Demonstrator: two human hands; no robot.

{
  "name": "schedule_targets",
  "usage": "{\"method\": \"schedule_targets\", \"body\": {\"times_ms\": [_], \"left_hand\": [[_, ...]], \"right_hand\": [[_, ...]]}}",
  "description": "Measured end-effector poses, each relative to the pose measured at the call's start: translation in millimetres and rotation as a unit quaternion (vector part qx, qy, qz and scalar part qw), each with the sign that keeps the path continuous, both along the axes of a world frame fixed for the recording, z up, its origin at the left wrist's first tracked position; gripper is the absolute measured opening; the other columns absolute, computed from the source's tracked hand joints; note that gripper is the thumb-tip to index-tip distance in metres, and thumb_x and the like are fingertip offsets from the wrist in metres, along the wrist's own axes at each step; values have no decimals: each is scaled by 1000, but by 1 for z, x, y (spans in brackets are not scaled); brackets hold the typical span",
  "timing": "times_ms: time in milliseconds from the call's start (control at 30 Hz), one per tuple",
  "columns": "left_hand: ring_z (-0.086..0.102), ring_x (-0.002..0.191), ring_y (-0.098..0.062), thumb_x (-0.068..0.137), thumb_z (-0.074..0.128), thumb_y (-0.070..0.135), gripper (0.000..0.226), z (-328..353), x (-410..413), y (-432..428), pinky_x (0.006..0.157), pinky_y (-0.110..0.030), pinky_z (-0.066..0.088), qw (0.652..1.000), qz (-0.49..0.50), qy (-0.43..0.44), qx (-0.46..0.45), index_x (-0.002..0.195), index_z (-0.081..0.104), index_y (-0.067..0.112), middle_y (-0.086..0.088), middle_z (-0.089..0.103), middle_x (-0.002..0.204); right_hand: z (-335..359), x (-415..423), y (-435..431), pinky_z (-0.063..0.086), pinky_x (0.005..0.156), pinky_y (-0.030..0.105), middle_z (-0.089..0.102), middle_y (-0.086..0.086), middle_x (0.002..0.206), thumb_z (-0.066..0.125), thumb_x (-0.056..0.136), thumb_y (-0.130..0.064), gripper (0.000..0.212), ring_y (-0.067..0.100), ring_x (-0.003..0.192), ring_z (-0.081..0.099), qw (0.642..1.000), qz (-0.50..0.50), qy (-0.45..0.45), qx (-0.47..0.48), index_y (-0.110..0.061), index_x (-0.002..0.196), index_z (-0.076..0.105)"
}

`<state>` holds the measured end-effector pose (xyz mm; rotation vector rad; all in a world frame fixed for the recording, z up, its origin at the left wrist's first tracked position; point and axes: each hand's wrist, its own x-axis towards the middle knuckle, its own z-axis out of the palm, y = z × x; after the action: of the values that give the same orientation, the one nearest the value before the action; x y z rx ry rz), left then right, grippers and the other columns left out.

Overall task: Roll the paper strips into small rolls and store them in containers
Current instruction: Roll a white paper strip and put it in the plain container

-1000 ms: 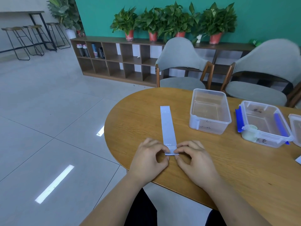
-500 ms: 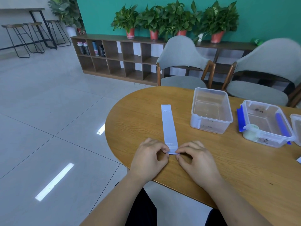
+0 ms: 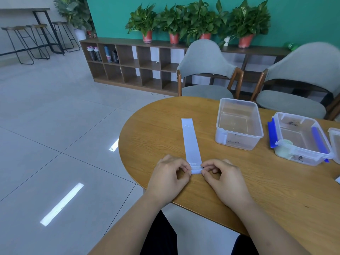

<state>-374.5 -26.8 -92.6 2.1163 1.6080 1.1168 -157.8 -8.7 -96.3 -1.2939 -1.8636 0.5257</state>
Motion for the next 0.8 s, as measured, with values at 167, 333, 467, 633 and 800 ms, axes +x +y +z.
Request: {"method": "schedule_targets", "body": {"times_ms": [167, 333, 467, 633, 800], "left_hand": [[56, 98, -3, 88, 76, 30, 9, -1, 0, 2, 93, -32, 48, 1000, 6, 10, 1, 93, 72, 36, 24, 67, 88], [54, 98, -3, 89, 74, 31, 7, 0, 1, 2, 92, -33, 48, 999, 9, 32, 5, 93, 71, 36, 23, 66, 88], [51, 97, -4, 89, 73, 32, 4, 1, 2, 3, 89, -34, 48, 999, 18, 49, 8, 91, 71, 36, 22, 62, 87], [48, 94, -4, 90, 71, 36, 2, 1, 3, 1, 88, -33, 46, 997, 30, 69, 16, 89, 73, 36, 21, 59, 84], [49, 94, -5, 82, 68, 41, 12, 2, 5, 1, 85, -32, 45, 995, 40, 86, 19, 91, 75, 36, 21, 59, 82]], "right_hand": [[2, -2, -1, 48, 82, 14, 69, -23, 83, 85, 83, -17, 27, 7, 95, 61, 1000, -2, -22, 5, -40, 94, 75], [3, -3, -1, 50, 79, 23, 65, -25, 82, 84, 84, -21, 20, 5, 95, 56, 997, -10, -68, 39, -37, 91, 74], [0, -4, 0, 50, 76, 25, 62, -23, 85, 83, 84, -24, 14, 6, 92, 53, 994, -25, -88, 58, -35, 90, 76], [-3, -5, -1, 46, 75, 23, 59, -21, 86, 81, 86, -26, 9, 7, 90, 50, 987, -40, -129, 84, -32, 91, 77], [-5, -5, -2, 51, 76, 30, 61, -19, 89, 81, 84, -30, 12, 10, 90, 51, 984, -37, -145, 92, -32, 95, 77]]}}
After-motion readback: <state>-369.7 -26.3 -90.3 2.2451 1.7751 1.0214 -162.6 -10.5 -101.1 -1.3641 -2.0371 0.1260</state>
